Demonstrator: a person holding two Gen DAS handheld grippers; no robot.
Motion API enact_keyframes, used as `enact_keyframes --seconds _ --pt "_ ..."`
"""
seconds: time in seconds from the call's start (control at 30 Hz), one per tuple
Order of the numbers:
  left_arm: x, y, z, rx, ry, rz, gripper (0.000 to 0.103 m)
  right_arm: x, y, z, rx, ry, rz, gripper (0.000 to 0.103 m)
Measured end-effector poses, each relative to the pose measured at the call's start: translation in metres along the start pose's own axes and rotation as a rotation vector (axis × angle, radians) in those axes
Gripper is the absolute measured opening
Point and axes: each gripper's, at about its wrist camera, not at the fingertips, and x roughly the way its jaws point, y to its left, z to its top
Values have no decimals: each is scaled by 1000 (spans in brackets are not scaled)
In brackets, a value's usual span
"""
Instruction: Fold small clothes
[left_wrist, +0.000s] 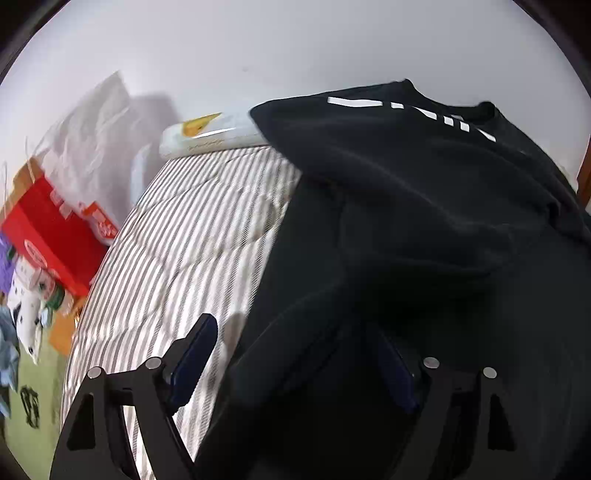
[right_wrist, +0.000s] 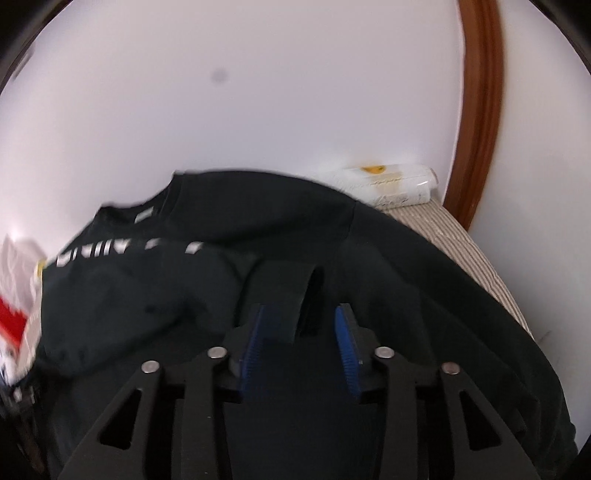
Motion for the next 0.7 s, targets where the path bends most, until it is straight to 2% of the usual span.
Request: enact_keyframes --seconds 0.1,0.23,0.3,0.37,0.4,0.47,0.57,0.7 --pt "7 -8 11 18 -23 39 85 1 10 -15 -43 19 44 48" --pt "14 -3 22 -35 -41 68 83 2 32 -35 -94 49 106 51" --pt "14 11 23 -81 -50 139 73 6 44 -40 -130 65 124 51" --pt "11 33 20 -135 -57 199 73 9 52 -43 -151 73 118 51" --pt "9 48 17 -173 -56 193 73 10 56 -43 -156 78 120 51" --pt "9 72 11 -232 -42 135 73 13 59 -44 -163 85 122 51" --pt "9 82 2 -239 -23 120 75 16 63 -42 -179 83 111 53" --pt "10 80 2 -227 -17 131 79 22 60 -36 -184 73 90 69"
